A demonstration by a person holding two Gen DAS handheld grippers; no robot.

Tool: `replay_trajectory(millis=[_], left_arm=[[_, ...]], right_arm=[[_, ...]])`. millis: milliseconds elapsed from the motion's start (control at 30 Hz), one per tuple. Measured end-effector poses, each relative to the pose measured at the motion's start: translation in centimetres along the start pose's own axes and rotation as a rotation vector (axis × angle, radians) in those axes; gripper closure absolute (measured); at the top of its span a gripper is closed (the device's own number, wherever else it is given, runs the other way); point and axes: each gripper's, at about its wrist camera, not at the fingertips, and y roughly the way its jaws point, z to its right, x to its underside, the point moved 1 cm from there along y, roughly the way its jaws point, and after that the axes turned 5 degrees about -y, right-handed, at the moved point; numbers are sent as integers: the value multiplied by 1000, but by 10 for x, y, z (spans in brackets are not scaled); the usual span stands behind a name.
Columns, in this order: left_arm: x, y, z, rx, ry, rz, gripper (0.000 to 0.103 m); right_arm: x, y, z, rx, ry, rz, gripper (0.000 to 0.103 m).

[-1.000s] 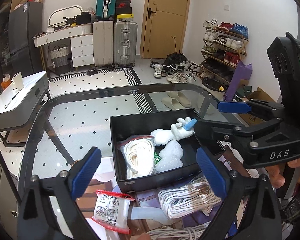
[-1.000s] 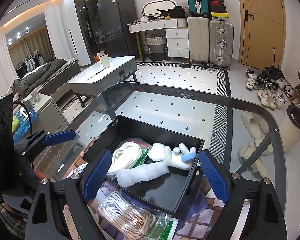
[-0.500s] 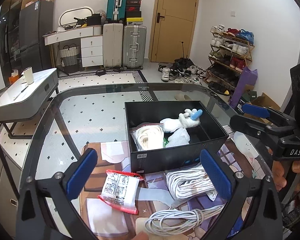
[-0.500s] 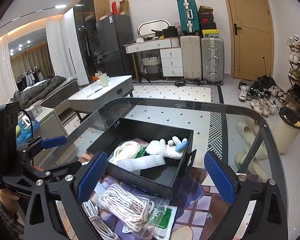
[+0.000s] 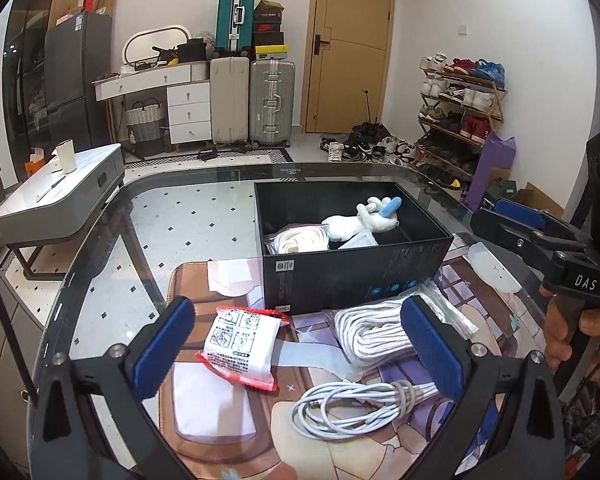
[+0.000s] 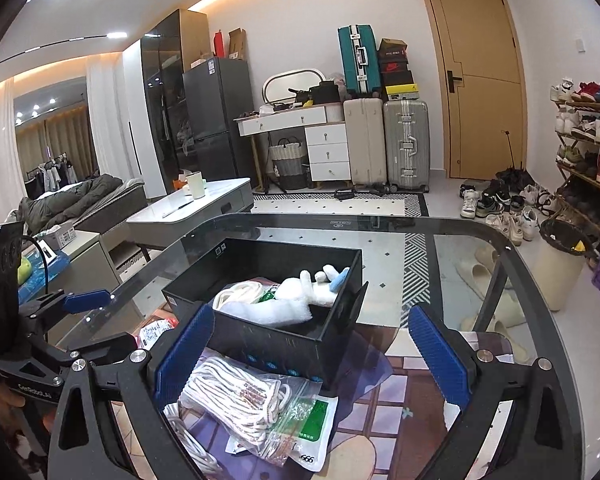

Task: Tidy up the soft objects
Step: 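Withdraw both open grippers from the box back over the table items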

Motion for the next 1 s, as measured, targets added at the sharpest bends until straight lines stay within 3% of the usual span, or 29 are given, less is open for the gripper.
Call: replay_trajectory(millis=[667, 833, 1000], left_arm=[[28, -6, 10, 89, 73, -22, 0], [29, -2, 12, 116, 104, -61, 0], [30, 0, 14, 163, 137, -94, 0]], right_arm=[[33, 12, -27, -60, -115, -103, 4], [36, 19, -37, -98, -156, -136, 4], [41, 32, -51, -132, -214, -205, 11]])
